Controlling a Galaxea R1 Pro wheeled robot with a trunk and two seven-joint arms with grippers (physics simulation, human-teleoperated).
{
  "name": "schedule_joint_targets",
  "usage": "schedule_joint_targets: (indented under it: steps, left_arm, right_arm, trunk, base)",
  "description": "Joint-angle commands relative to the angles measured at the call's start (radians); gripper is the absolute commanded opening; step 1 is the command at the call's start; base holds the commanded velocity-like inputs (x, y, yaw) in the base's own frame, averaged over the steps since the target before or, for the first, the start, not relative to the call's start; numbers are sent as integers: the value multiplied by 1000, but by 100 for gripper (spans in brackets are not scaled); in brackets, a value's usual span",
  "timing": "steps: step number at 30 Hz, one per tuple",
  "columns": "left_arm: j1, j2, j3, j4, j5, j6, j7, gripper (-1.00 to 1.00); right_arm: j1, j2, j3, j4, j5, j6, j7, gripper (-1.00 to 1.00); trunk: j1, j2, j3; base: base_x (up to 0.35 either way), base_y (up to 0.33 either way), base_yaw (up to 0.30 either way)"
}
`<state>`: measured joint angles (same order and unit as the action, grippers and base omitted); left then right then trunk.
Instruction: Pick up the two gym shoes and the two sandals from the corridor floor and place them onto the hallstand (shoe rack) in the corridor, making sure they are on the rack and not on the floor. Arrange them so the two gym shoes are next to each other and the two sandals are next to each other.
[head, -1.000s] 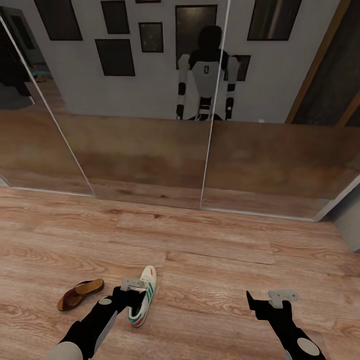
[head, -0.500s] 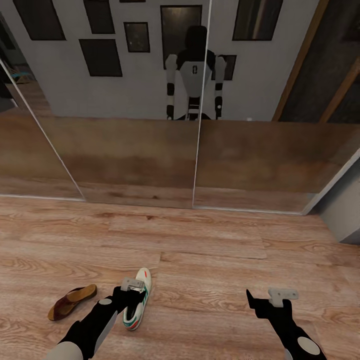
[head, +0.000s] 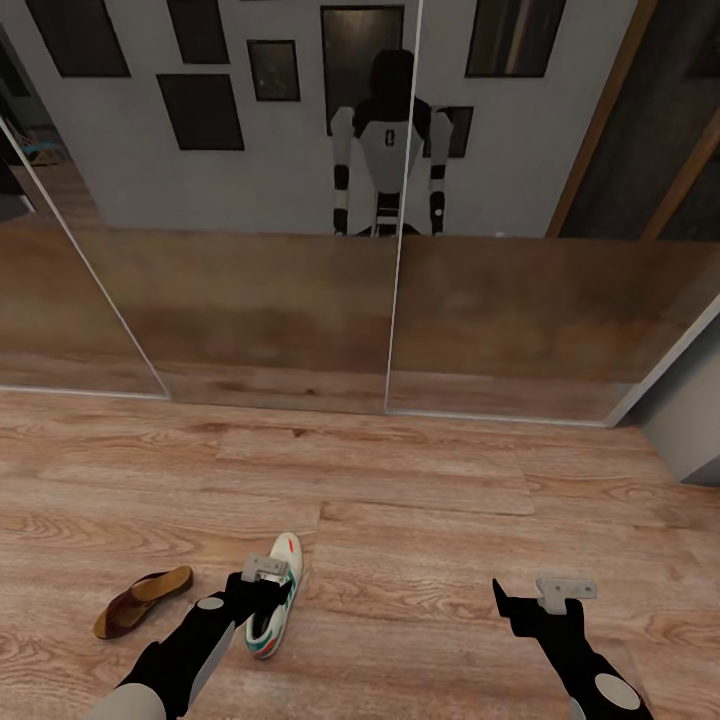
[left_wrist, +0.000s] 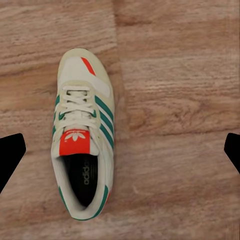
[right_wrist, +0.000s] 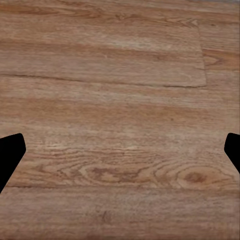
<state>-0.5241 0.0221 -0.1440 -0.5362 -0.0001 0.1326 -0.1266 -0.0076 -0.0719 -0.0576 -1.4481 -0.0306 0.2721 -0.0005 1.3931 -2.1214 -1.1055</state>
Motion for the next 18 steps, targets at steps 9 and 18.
schedule_joint_targets:
  steps: [9,18]
  left_arm:
    - [0,1,-2,-2,-1,5,-1,100]
    - [0,3,2,-2,-1,3,6,100]
  right_arm:
    - [0,0,0,-2,-3,5,-1,100]
    - [0,0,-1,-2,-3,5,-1,100]
  trunk:
    - [34,-64,-40]
    - [69,-127,-83]
  base:
    - [0,0,0]
    - [0,0,0]
